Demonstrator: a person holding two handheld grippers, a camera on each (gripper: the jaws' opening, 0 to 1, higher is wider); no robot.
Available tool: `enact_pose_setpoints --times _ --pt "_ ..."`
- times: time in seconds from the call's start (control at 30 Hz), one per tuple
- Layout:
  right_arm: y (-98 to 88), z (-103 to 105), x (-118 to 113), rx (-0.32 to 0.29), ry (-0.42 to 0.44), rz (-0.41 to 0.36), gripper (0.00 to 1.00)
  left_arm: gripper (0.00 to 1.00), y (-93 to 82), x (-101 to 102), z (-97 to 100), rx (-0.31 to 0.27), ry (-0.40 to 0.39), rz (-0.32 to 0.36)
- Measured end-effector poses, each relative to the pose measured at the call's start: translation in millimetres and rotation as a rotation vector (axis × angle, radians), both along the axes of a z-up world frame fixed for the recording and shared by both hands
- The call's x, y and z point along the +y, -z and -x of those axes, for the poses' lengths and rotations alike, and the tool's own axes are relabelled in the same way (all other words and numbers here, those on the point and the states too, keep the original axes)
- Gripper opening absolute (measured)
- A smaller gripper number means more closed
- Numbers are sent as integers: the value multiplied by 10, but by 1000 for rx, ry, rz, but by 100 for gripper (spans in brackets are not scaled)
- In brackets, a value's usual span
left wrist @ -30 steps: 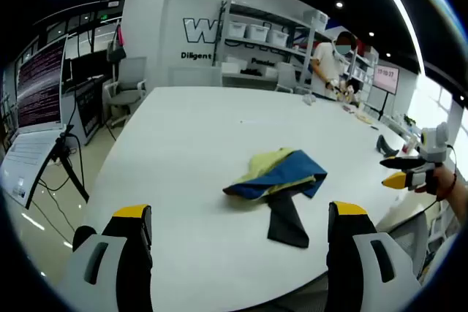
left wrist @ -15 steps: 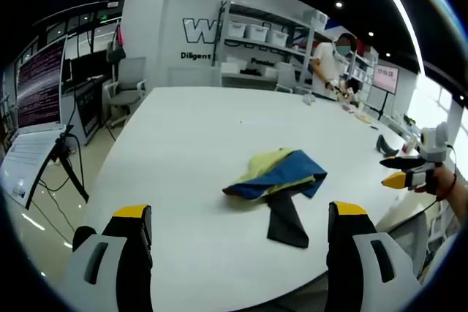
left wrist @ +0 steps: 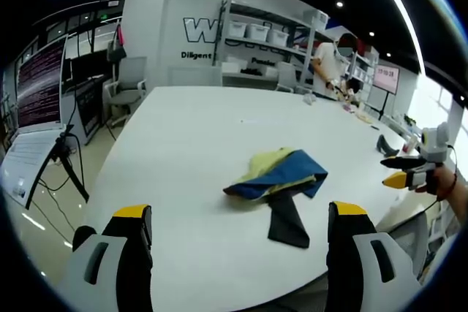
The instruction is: Fold the garment on the visible template until the final outline fits inside the template.
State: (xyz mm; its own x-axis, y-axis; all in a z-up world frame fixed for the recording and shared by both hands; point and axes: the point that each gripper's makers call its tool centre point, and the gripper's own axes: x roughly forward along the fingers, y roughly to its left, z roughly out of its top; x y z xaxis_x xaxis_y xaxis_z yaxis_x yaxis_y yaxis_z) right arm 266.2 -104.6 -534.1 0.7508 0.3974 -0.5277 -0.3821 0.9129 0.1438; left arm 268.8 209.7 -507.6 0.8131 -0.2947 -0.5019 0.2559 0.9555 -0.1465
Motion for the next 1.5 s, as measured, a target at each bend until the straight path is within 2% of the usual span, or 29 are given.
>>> enact_pose_setpoints --times 0.77,0.97,1.5 --pt "39 -42 75 8 -21 -2 91 96 3 32 -55 0 -9 -1" --pt "-5 -152 156 -32 -40 -7 88 96 15 46 -113 -5 -16 3" --pt "52 -417 432 -45 -123 33 83 95 105 67 -297 8 -16 8"
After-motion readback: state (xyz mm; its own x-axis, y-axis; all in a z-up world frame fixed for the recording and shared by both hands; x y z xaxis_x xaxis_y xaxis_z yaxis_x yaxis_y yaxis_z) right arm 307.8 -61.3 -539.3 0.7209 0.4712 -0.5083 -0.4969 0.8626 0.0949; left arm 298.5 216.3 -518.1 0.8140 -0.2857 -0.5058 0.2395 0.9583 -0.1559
